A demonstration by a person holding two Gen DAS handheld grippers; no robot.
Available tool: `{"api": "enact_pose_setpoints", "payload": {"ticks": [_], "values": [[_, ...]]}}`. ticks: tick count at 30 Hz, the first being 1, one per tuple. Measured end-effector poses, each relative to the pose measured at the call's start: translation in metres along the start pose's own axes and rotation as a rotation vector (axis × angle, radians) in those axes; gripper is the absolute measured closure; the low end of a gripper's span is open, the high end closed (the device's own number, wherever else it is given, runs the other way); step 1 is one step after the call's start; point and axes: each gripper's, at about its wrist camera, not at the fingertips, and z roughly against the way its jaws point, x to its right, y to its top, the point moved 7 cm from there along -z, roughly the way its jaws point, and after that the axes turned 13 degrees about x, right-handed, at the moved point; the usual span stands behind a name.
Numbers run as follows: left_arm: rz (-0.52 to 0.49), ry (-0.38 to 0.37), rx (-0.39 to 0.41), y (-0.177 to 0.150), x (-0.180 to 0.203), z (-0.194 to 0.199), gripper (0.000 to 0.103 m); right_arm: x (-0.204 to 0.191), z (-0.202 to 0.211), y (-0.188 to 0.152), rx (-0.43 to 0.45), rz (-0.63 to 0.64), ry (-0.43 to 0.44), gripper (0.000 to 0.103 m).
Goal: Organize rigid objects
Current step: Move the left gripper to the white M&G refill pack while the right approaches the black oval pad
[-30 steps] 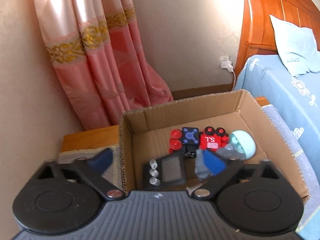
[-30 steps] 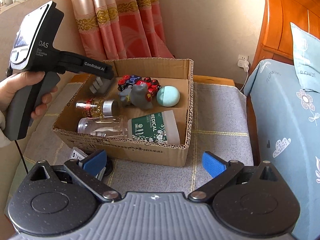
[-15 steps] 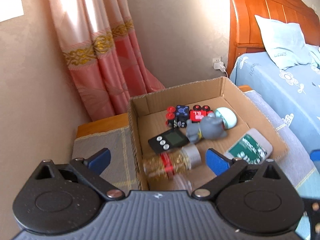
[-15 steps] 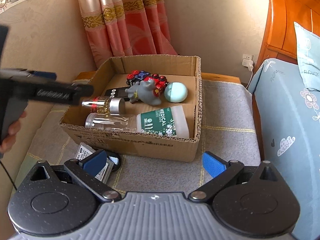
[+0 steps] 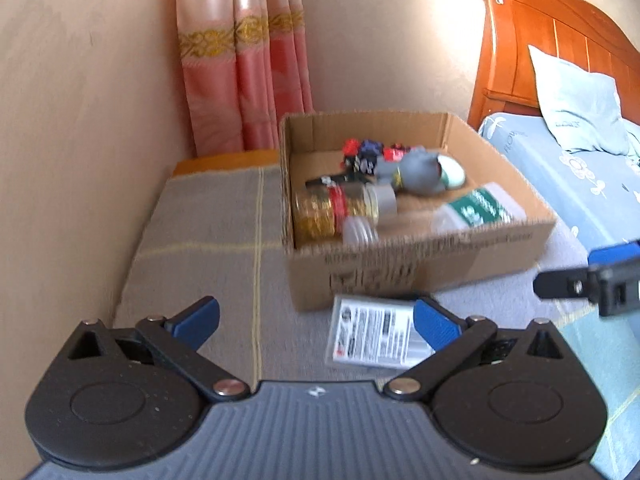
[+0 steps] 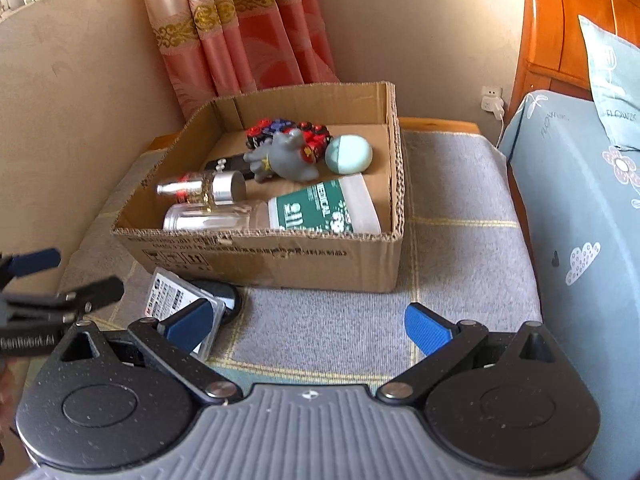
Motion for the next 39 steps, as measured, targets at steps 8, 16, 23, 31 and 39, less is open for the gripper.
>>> {"api": "enact_pose_setpoints", "payload": {"ticks": [8,16,23,31,39], "values": [[-0.029,-0.098,-0.066,-0.028,0.024,-0.018,0.001,0.007,-0.001,-0.006,-0.009,-0.019,-0.021,0.000],[-0.111,-0.152,-0.092,-0.038,0.048,-0.041,0.001,0.018,-0.004,-0.011,-0.029,-0.026,-0.041,0.000],[-0.108,-0.154,-0.107,-0.041,0.047,-0.055,0.003,0.019,-0.008,-0.011,-0.036,-0.020,-0.037,0.000],[-0.089,-0.145,-0.122,-0.046,0.043,-0.055,0.015,0.018,-0.013,-0.014,-0.058,-0.017,-0.040,0.000],[-0.019,-0.014,-0.156,-0.059,0.009,-0.033,0.015,-0.002,-0.032,-0.036,-0.109,0.066,-0.009,0.000]]}}
